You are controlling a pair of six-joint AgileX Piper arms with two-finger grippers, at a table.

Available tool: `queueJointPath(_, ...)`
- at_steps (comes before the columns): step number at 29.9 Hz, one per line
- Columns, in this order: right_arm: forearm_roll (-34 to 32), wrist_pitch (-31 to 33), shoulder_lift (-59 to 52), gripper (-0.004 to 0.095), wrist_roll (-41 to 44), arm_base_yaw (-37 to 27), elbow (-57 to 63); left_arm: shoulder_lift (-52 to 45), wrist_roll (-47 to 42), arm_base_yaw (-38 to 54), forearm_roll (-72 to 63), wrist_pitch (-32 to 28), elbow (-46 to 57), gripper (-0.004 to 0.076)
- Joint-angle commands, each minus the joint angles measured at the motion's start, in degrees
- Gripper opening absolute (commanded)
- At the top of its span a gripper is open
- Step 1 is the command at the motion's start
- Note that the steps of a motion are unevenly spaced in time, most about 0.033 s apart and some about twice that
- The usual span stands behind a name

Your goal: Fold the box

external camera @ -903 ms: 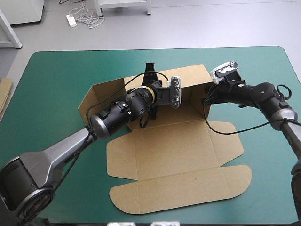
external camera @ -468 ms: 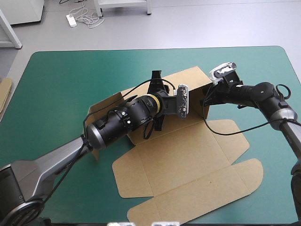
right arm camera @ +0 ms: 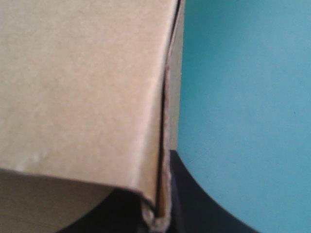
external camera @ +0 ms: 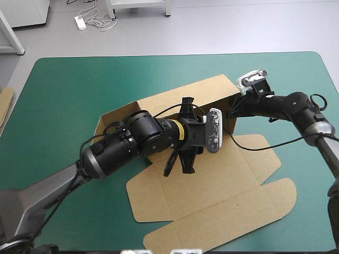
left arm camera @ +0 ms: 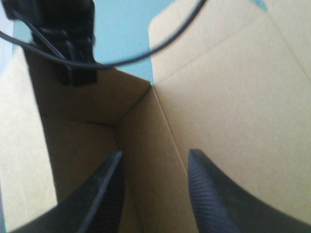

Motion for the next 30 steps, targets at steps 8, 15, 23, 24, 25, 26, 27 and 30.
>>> queueJointPath(8,-2.79,1.18,-2.34,-0.0017,6.65,0.17,-1.54,-3.56,-5.77,21.43,-4.98,-3.08,-18.33,0.0307)
queueJointPath(15,-4.98,1.86,-3.18,-0.0017,9.21,0.17,-3.07,-3.14,-9.46,50.15,-13.97,3.65,-18.57,0.03)
queueJointPath(23,-16.06,5.33,-3.18,-0.0017,20.35,0.17,-8.79,-3.05,-9.46,77.55,-39.55,4.16,-7.33,0.0298)
queueJointPath(24,-16.28,5.79,-3.18,-0.0017,21.27,0.17,-9.39,-3.05,-9.46,79.15,-41.0,4.28,-5.99,0.0293)
queueJointPath(25,-16.28,6.7,-3.18,-0.0017,22.38,0.17,-10.21,-3.05,-9.46,81.08,-41.66,4.28,-3.86,0.028)
queueJointPath(26,-16.43,7.26,-3.18,-0.0017,23.43,0.17,-10.8,-3.05,-9.46,82.09,-41.66,4.55,-2.47,0.0268)
queueJointPath(27,-16.7,7.71,-3.18,-0.0017,24.66,0.17,-11.44,-3.05,-9.46,82.82,-41.66,4.56,-1.12,0.0251)
queueJointPath(30,-19.47,9.71,-3.18,-0.0017,30.01,0.17,-14.46,-3.05,-10.16,83.44,-41.96,2.26,3.77,0.0215)
